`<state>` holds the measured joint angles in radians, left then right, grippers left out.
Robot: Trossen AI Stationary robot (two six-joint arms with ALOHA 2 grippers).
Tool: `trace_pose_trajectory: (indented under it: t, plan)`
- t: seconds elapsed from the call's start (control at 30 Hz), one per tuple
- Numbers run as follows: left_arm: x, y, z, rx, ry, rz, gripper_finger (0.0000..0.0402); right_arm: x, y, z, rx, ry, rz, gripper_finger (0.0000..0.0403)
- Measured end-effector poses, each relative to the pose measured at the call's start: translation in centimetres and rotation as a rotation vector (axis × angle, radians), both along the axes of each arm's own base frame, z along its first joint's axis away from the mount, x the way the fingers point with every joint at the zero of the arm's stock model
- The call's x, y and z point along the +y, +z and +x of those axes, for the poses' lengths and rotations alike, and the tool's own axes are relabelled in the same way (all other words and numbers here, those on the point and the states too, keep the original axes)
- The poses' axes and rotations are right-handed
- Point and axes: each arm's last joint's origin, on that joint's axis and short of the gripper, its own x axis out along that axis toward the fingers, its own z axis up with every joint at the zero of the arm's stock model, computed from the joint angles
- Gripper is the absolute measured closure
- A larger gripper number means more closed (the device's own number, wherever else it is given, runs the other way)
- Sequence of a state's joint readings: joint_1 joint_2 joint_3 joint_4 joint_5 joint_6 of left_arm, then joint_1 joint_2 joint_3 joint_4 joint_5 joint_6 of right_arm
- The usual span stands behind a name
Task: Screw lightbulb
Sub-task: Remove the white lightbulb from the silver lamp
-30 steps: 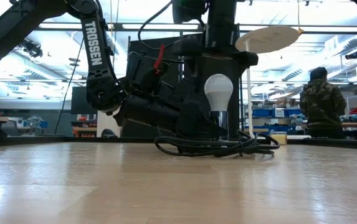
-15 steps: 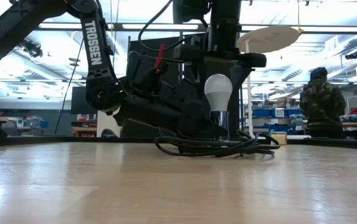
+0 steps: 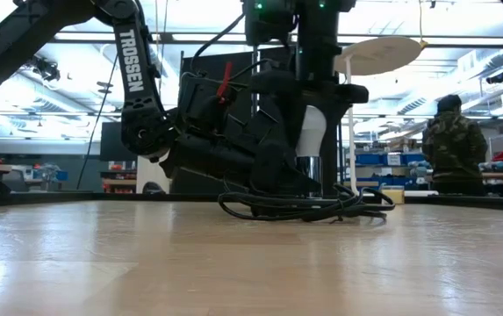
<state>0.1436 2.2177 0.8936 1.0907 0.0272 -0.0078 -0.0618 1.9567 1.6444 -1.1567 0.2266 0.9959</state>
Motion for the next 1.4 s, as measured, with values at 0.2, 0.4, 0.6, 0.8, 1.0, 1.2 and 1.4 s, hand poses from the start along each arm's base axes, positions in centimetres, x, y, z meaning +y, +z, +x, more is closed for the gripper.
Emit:
trace_pose_trajectory:
  t: [0.2,0.4,0.6,0.8,1.0,1.2,1.4]
  plan:
    - [0.0,0.0,0.0,-0.001,0.006,-0.006,0.0217,-1.4,0.1,0.0,0.021,0.177,0.048,0.0153]
    - [0.0,0.0,0.0,0.000,0.005,0.003,0.0217,-1.8,0.1,0.0,0.091,0.580,0.022,0.0142]
    - [0.0,0.0,0.0,0.001,0.003,0.010,0.0217,-1.9,0.1,-0.1,0.208,1.121,-0.030,0.0146]
    - [0.0,0.0,0.0,0.005,-0.002,0.025,0.0217,-2.0,0.1,-0.4,0.346,1.549,-0.083,0.0146]
    - [0.1,0.0,0.0,0.008,0.000,0.025,0.0217,-2.3,0.0,-0.3,0.480,1.809,-0.158,0.0108]
    - [0.1,0.0,0.0,0.006,-0.003,0.029,0.0217,-2.2,0.5,-0.1,0.405,1.528,-0.153,0.0060]
    - [0.1,-0.1,0.0,0.013,-0.005,0.027,0.0217,-1.0,1.1,-0.8,0.376,1.198,-0.060,0.0008]
